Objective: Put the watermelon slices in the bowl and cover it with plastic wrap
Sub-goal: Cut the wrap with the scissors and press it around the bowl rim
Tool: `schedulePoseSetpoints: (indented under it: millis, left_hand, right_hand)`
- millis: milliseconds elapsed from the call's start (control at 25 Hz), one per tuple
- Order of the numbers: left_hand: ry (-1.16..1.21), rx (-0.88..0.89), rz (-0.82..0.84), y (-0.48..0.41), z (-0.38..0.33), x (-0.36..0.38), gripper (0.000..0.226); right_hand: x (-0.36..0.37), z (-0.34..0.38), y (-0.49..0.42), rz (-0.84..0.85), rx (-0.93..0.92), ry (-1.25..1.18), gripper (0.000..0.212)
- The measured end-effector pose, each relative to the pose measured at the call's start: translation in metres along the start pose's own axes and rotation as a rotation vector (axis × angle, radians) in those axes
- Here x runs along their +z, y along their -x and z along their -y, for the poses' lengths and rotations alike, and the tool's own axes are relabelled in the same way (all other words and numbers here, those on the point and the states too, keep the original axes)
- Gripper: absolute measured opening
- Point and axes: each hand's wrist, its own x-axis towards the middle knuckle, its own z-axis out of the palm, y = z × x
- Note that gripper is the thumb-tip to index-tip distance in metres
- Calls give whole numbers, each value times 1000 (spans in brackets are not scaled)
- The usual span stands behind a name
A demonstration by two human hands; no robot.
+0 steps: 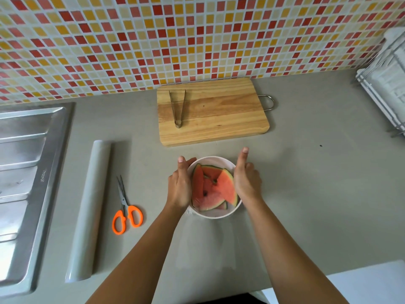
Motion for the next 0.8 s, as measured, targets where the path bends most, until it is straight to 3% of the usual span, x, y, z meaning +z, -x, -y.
schedulePoseSetpoints:
  millis: [160, 280, 400, 560, 640, 800]
  left_hand:
    - [194, -86, 77, -5, 5, -10, 70]
    - [224, -134, 189, -10, 3, -25, 87]
    - [196, -162, 220, -6, 2, -31, 88]
    - [312, -241, 19, 17, 10, -28, 75]
    - [331, -319, -105, 39, 20, -22, 61]
    - [182, -251, -253, 46, 25, -22, 52]
  right_hand:
    - [-28, -25, 14, -71, -7, -352, 90]
    - [-33, -49, 45, 147, 73, -443, 94]
    - [-32, -44, 58, 283, 120, -606, 77]
    - [-28, -20, 31, 334, -8, -624, 92]
    - [-24, -10, 20, 351, -122, -674, 82]
    - [-28, -20, 10, 70, -287, -525, 51]
